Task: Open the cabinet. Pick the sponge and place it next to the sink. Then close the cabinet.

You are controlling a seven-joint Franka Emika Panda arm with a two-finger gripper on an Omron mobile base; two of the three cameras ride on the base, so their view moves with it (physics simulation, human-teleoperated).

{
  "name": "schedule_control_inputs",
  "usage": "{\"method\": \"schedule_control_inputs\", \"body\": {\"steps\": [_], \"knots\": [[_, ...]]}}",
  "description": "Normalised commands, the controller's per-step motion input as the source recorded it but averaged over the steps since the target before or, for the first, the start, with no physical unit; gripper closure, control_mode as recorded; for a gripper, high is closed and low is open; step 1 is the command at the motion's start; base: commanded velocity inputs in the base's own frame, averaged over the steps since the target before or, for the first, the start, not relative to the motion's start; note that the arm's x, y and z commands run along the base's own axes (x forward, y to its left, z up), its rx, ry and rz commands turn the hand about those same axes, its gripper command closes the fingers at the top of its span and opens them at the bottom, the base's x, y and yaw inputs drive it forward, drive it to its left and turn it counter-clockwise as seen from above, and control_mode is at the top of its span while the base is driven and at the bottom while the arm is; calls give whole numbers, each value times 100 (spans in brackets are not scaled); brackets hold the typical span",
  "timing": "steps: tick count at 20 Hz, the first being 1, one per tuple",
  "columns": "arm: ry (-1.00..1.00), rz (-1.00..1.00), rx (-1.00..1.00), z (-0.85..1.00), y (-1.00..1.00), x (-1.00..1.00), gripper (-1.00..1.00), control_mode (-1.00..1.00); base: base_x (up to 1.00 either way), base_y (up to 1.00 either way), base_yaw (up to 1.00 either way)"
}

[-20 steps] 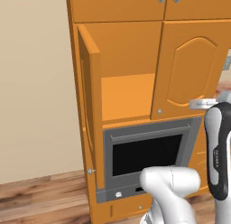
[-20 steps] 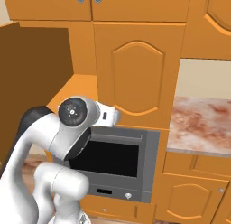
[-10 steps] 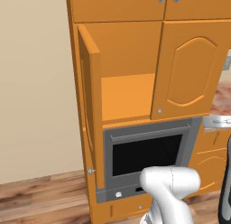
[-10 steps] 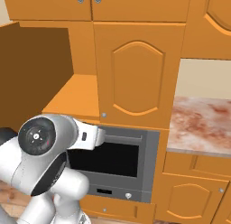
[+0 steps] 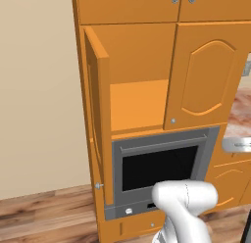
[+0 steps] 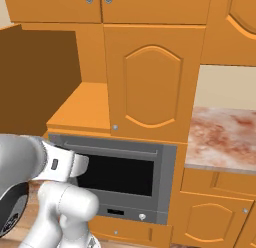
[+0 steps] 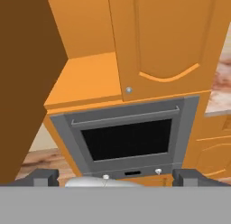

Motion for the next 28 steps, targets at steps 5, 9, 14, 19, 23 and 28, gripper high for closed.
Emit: {"method": "schedule_control_inputs", "body": {"steps": [5, 9, 14, 19, 23, 28], "knots": [[-10, -10, 0, 4, 31, -67, -100, -100, 0, 0, 0], [-28, -11, 0, 2, 33, -29, -100, -100, 0, 0, 0], [-34, -14, 0, 17, 29, -26, -100, -100, 0, 0, 0], [-24, -15, 0, 20, 18, -51, -100, -100, 0, 0, 0], [-16, -16, -1, 3, 23, -53, -100, -100, 0, 0, 0], [-6, -19, -9, 0, 57, -8, -100, -100, 0, 0, 0]]}}
